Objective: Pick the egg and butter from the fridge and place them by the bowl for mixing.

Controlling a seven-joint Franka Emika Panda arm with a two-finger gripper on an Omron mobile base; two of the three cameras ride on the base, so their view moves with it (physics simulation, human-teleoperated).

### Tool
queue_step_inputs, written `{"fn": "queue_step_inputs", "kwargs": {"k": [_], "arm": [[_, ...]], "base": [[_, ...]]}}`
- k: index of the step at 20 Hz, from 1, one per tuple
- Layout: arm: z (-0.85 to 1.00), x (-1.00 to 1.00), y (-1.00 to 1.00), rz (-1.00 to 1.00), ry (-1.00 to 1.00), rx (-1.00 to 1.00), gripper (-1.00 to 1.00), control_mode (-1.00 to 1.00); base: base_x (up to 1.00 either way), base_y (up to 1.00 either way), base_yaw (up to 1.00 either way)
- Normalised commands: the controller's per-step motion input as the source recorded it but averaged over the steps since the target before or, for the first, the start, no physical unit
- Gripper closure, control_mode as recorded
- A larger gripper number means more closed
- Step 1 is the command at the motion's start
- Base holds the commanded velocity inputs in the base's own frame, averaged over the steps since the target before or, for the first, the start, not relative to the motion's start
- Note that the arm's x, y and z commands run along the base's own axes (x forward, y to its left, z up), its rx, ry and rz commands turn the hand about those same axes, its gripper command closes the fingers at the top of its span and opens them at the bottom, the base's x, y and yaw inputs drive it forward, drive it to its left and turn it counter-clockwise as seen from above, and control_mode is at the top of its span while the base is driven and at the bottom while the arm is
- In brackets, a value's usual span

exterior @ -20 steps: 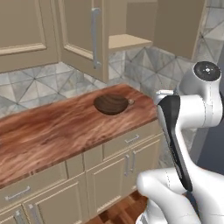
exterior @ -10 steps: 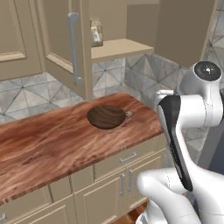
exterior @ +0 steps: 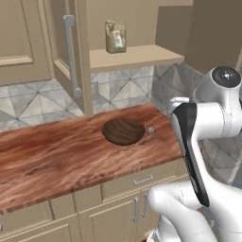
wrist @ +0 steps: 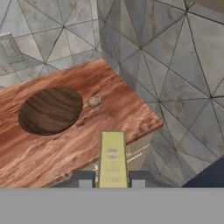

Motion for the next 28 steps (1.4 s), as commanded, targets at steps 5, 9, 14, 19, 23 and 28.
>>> {"fn": "queue_step_inputs", "kwargs": {"k": [5, 9, 14, 19, 23, 28], "arm": [[0.0, 0.0, 0.0, 0.0, 0.0, 0.0, 1.0, 1.0], [0.0, 0.0, 0.0, 0.0, 0.0, 0.0, 1.0, 1.0], [0.0, 0.0, 0.0, 0.0, 0.0, 0.0, 1.0, 1.0], [0.0, 0.0, 0.0, 0.0, 0.0, 0.0, 1.0, 1.0], [0.0, 0.0, 0.0, 0.0, 0.0, 0.0, 1.0, 1.0], [0.0, 0.0, 0.0, 0.0, 0.0, 0.0, 1.0, 1.0]], "base": [[0.5, -0.33, 0.29], [0.62, -0.27, 0.18], [0.58, -0.17, 0.15], [0.15, -0.02, 0.01], [0.0, 0.0, 0.0], [0.0, 0.0, 0.0]]}}
